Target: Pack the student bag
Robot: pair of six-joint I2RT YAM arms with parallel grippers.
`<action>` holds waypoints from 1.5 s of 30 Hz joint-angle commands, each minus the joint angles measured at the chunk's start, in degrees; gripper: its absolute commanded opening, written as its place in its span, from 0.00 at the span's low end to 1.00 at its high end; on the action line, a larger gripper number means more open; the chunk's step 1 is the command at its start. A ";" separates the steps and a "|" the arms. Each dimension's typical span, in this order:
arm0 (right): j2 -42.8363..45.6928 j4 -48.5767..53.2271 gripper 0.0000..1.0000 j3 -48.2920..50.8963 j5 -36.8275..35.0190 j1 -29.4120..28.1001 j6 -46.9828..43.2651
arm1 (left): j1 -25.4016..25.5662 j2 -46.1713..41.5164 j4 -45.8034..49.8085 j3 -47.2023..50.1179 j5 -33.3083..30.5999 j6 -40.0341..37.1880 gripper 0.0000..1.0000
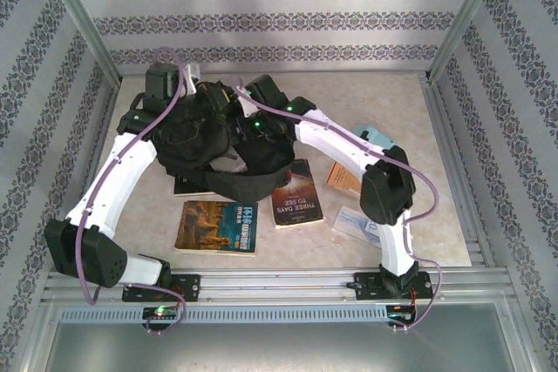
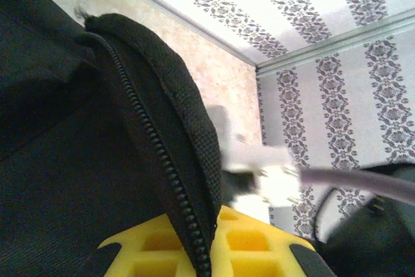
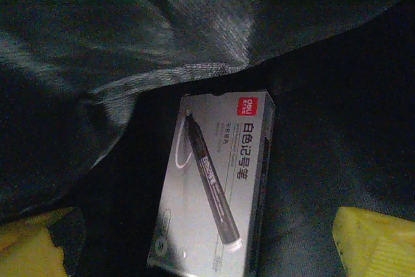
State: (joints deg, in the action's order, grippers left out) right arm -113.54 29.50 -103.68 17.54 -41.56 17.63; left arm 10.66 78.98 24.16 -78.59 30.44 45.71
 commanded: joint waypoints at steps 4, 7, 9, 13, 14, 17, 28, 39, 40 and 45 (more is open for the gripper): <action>15.57 -11.54 0.98 12.47 -1.86 2.21 -1.14 | -3.67 -4.25 -10.09 5.12 0.61 0.93 0.00; 20.78 -12.25 0.98 17.26 -7.71 3.49 -0.83 | -3.72 -3.93 -10.63 6.69 1.76 0.37 0.00; 22.84 -11.74 0.98 19.57 -11.75 4.43 -0.71 | -3.75 -4.19 -10.61 8.15 1.91 -0.40 0.00; 20.70 -5.53 0.93 18.34 -12.02 8.77 2.63 | -3.45 -4.20 -12.71 12.36 2.33 -0.61 0.00; 19.62 -4.64 0.92 17.87 -10.65 9.93 3.04 | -3.17 -3.78 -13.38 13.38 2.76 -0.63 0.00; 15.45 1.01 0.91 14.35 -15.68 11.59 4.94 | -1.88 -2.88 -14.17 15.68 3.47 -1.98 0.00; -11.06 22.90 0.98 -11.54 -25.51 19.28 4.39 | 0.76 -2.35 -19.13 23.41 3.48 -7.78 0.00; -26.79 29.67 0.98 -27.19 -20.43 24.46 -2.22 | 0.76 -0.26 -23.99 25.06 7.70 -7.80 0.00; -27.09 29.62 0.98 -26.93 -20.83 24.72 -3.10 | 0.75 -0.16 -24.46 25.23 8.23 -7.59 0.00; -28.43 29.05 0.98 -25.49 -17.38 25.19 -6.55 | 0.66 0.64 -25.90 25.41 9.61 -7.04 0.00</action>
State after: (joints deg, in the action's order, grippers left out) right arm -140.75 56.71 -128.66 -1.87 -16.43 14.79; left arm 10.92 79.09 2.09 -53.93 37.58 39.42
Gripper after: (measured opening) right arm 0.977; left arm 0.086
